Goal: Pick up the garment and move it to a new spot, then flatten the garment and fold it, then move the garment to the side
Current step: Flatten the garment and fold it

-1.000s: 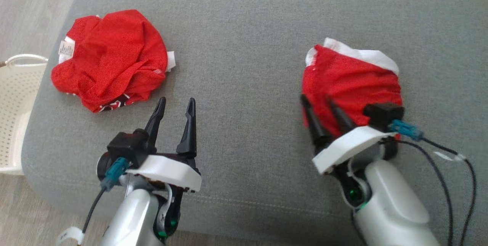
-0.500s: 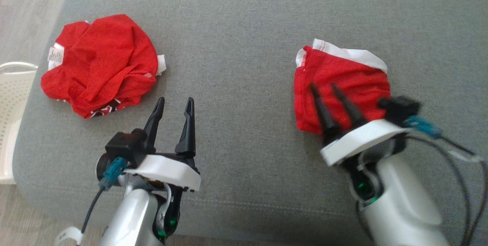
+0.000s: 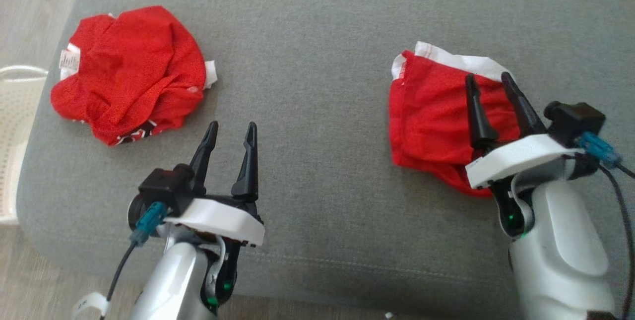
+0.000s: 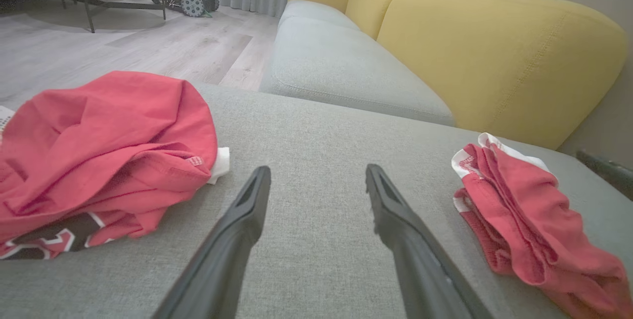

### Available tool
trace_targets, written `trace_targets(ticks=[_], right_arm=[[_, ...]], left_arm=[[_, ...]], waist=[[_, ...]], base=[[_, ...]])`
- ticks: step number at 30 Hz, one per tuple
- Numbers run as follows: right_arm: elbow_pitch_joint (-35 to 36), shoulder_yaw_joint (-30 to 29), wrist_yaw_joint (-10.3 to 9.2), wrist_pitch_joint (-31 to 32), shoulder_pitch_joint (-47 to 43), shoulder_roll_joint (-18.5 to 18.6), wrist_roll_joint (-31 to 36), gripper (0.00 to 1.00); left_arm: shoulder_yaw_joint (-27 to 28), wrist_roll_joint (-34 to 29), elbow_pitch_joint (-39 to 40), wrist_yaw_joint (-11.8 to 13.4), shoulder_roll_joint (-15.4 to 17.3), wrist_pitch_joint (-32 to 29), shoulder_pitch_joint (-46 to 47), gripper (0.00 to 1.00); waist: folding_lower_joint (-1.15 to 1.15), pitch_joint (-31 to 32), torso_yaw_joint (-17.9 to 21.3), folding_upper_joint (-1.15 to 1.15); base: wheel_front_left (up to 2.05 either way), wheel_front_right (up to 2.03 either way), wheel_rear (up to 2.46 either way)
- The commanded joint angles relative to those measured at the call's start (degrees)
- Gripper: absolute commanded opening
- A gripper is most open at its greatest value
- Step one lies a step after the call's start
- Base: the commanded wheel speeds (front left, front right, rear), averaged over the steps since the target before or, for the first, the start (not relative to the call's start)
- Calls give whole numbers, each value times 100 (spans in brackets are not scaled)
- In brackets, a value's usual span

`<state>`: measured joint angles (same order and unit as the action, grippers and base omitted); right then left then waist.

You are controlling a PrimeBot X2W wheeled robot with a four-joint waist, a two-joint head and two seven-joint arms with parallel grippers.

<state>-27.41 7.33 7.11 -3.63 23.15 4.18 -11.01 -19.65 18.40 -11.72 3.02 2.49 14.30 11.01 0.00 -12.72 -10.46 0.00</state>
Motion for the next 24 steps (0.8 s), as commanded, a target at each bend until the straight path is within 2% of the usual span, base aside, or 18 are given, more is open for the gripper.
trace_targets(ticks=[1, 7, 12, 18, 24], right_arm=[[69, 121, 37, -80, 216, -60, 122, 100], [-935, -81, 37, -186, 429, -63, 680, 100], [-1493, -214, 37, -448, 596, -88, 840, 100], [-1533, -270, 37, -798, 655, -116, 642, 100], [-1010, -253, 37, -1002, 345, -125, 500, 100]], left_arm=[[165, -9, 189, -14, 39, 70, 262, 100], [87, 26, 177, -23, 39, 70, 326, 100], [61, 40, 169, -7, 39, 70, 333, 100], [106, 6, 142, -5, 39, 70, 283, 100], [209, -44, 238, -26, 39, 70, 139, 100]], waist=[[0, -63, -59, 0], [0, -186, -199, 0], [0, -206, -239, 0], [0, -55, -122, 0], [0, 246, 142, 0]], base=[[0, 0, 0], [0, 0, 0], [0, 0, 0], [0, 0, 0], [0, 0, 0]])
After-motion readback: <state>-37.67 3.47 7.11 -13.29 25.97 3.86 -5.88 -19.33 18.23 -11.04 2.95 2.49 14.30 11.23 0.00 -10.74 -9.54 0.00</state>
